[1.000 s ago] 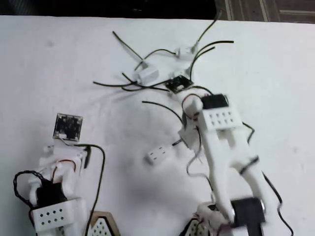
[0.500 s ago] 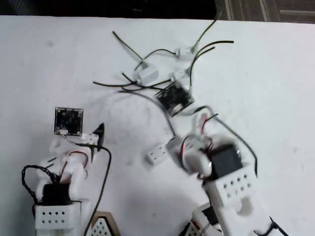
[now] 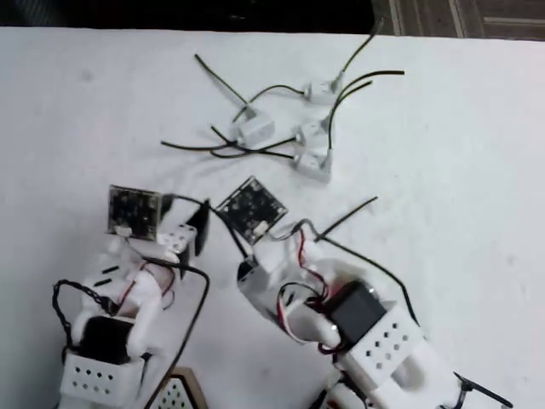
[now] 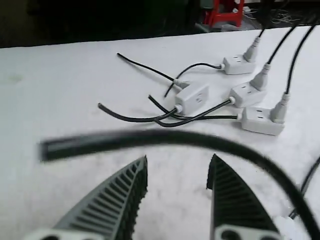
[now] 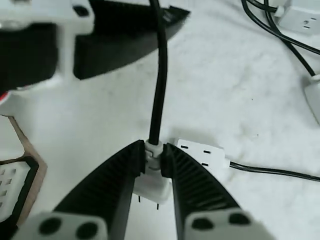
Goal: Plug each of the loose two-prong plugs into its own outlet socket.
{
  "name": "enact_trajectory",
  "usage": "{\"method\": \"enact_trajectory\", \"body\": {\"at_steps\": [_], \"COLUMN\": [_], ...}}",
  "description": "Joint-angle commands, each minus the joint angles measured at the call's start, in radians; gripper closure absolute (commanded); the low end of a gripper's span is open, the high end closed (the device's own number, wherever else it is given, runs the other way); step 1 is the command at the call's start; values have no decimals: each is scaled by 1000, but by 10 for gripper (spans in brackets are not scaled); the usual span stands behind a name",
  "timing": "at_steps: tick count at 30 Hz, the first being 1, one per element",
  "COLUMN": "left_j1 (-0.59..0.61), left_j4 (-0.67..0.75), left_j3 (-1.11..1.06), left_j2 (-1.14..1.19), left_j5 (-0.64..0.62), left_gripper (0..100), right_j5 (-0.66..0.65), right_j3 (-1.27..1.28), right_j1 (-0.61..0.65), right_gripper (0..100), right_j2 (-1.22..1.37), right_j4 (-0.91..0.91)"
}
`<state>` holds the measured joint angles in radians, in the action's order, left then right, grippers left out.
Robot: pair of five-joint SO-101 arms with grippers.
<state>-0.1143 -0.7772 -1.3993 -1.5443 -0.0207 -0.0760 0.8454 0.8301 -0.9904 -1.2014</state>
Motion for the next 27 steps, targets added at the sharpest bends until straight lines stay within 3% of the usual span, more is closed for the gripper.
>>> {"method": "enact_trajectory", "body": {"at_steps": [1,6,14,16,21,27], "left_j1": [-110,-217,-220,-156,160,443], "left_j4": [18,-55,-109,-110,-192,-279], "left_j3": [41,43,46,52,144,193], "left_j2": [-10,-10,-10,-12,-12,-12], "left_j5": [-11,-8,-5,-5,-6,-5], "left_gripper": [797,796,793,793,793,793], "right_j5": [8,8,5,5,3,6], "right_j3": [21,75,164,164,170,169], "right_j1": [24,47,47,45,13,-77], "right_gripper": [981,980,979,980,978,980], "right_j2": [-18,-12,-10,-10,-8,-7], "right_j4": [68,154,229,228,228,249]}}
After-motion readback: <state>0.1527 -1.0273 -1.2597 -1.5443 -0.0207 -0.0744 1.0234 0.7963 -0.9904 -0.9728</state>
